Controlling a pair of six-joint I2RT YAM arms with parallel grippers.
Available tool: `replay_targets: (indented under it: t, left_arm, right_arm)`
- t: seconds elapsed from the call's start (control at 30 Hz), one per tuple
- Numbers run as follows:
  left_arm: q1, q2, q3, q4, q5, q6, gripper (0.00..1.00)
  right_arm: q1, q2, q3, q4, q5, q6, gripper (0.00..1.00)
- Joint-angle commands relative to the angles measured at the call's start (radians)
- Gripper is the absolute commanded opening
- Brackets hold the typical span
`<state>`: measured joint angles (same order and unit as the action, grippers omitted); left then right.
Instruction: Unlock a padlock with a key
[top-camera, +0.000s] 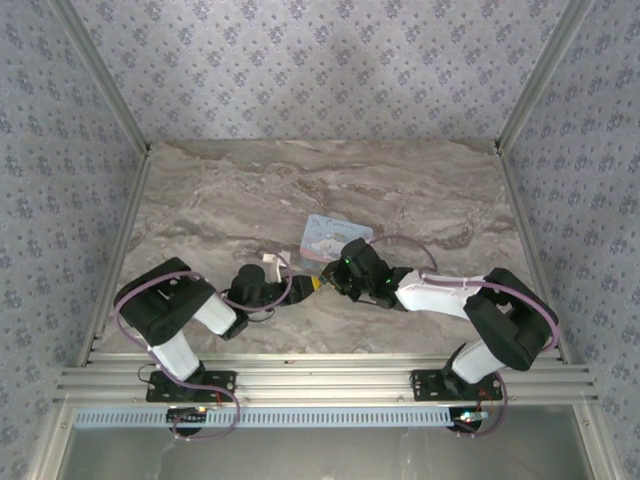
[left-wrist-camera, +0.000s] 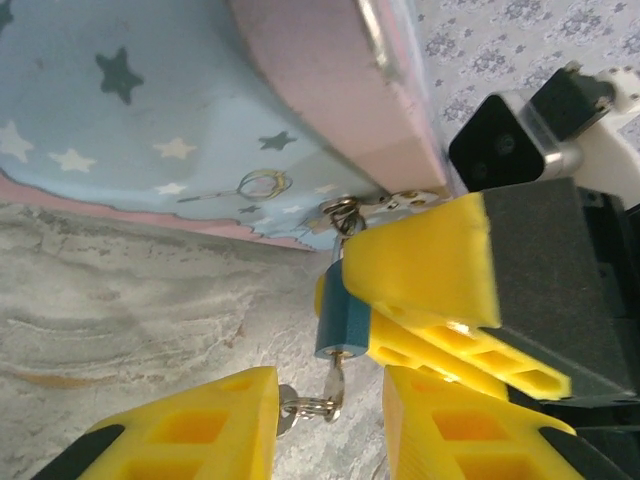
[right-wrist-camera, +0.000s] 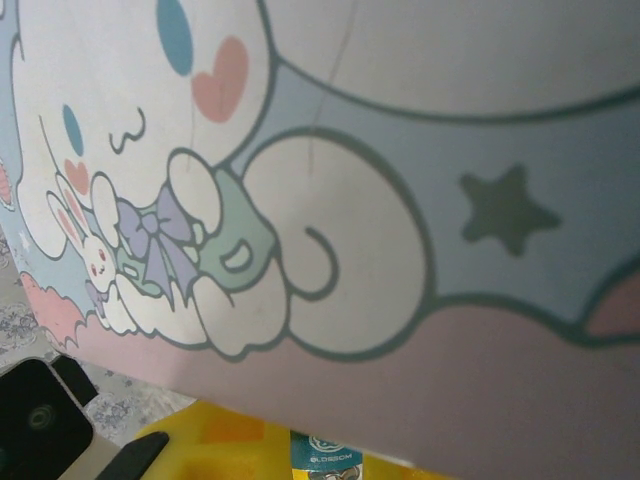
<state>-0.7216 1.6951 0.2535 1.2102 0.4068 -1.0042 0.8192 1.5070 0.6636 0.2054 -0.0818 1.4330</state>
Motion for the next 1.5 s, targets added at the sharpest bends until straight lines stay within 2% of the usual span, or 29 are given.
replay_targets:
  t: [0.0, 0.43, 0.5, 0.57, 0.6, 0.73, 0.9, 1.03, 1.2, 1.3, 1.47]
  left_arm:
    - [-0.014, 0.027, 0.016, 0.045, 0.004, 0.010, 0.33]
    - [-0.016, 0.072, 0.038, 0.090, 0.009, 0.009, 0.24]
    - [-0.016, 0.078, 0.045, 0.092, 0.016, 0.009, 0.18]
    - [-0.015, 0.085, 0.046, 0.104, 0.025, 0.010, 0.03]
    - [-0.016, 0.087, 0.046, 0.109, 0.027, 0.011, 0.00]
    - [-0.018, 0.074, 0.040, 0.094, 0.029, 0.059, 0.00]
    - [-0.070, -0.017, 0.056, -0.113, -0.042, 0.292, 0.00]
    - [-0.149, -0.095, 0.085, -0.341, -0.225, 0.603, 0.00]
    - [-0.230, -0.072, 0.145, -0.471, -0.373, 0.897, 0.00]
    - [-0.277, -0.048, 0.184, -0.524, -0.436, 0.976, 0.00]
    - [-0.317, -0.074, 0.166, -0.493, -0.529, 0.979, 0.00]
  right_arm:
    - [-0.010, -0.019, -0.012, -0.018, 0.022, 0.024, 0.00]
    - [-0.006, -0.018, -0.009, -0.023, 0.018, 0.022, 0.00]
    - [-0.006, -0.017, -0.009, -0.022, 0.019, 0.022, 0.00]
    - [-0.006, -0.018, -0.007, -0.022, 0.018, 0.023, 0.00]
    - [-0.007, -0.018, -0.007, -0.023, 0.018, 0.022, 0.00]
    - [-0.009, -0.017, -0.006, -0.024, 0.017, 0.022, 0.00]
    - [-0.011, -0.018, 0.002, -0.047, 0.004, 0.015, 0.00]
    - [-0.016, -0.007, 0.040, -0.113, -0.027, -0.018, 0.00]
    - [-0.021, 0.038, 0.077, -0.131, -0.093, -0.037, 0.00]
    - [-0.019, 0.061, 0.094, -0.136, -0.116, -0.045, 0.00]
    - [-0.019, 0.068, 0.102, -0.157, -0.113, -0.051, 0.00]
